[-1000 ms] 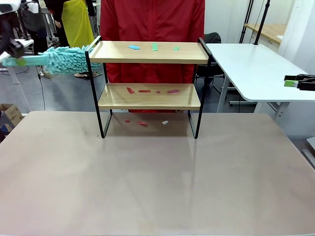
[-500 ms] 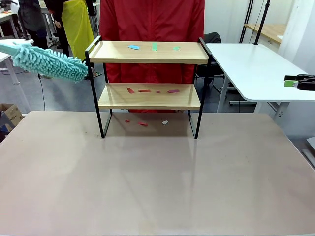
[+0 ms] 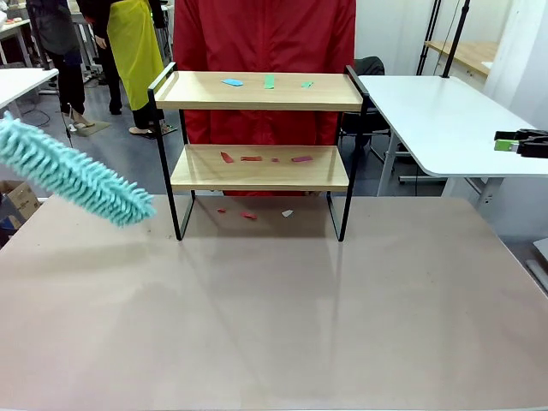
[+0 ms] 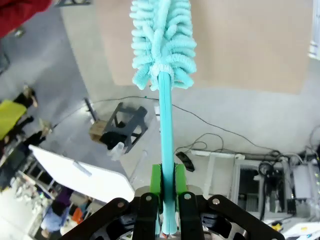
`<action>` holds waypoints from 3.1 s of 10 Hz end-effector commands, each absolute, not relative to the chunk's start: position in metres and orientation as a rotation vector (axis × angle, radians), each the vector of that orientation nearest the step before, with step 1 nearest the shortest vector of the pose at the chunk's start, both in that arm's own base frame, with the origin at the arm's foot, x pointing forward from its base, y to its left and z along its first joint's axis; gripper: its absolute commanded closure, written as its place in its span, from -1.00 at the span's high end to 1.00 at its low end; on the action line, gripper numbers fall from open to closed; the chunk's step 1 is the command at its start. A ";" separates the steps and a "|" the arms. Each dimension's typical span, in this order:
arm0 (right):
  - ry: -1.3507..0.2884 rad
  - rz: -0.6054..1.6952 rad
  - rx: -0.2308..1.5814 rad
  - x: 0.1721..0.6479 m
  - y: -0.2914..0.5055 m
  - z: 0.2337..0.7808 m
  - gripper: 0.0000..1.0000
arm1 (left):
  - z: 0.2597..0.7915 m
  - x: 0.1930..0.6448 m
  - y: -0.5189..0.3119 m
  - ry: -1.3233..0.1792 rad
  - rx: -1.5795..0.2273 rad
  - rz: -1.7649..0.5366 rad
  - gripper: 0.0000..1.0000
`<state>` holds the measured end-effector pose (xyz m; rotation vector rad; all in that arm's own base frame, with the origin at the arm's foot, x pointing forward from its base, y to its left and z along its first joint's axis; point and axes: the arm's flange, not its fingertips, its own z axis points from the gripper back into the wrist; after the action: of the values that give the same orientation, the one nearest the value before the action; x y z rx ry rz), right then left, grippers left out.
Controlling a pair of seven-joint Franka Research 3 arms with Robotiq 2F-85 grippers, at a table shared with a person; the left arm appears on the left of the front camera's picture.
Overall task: Clean the shelf.
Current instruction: Clean the specific section of the Shelf indicated by the human with the Duster.
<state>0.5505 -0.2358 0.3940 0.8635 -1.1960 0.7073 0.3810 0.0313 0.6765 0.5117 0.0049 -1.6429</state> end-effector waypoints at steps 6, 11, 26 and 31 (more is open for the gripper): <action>-1.197 0.713 0.862 0.551 -0.235 0.396 1.00 | 0.643 0.338 -0.007 0.170 0.296 -1.728 -0.74; -1.197 0.713 0.862 0.551 -0.235 0.396 1.00 | 0.644 0.333 -0.004 0.199 0.325 -1.771 -0.74; -1.197 0.713 0.862 0.551 -0.235 0.396 1.00 | 0.644 0.333 -0.004 0.199 0.325 -1.771 -0.74; -1.197 0.713 0.862 0.551 -0.235 0.396 1.00 | 0.644 0.333 -0.004 0.199 0.325 -1.771 -0.74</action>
<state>0.5505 -0.2358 0.3940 0.8636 -1.1960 0.7073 0.3349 -0.0067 0.6423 0.3198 0.1909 -1.7568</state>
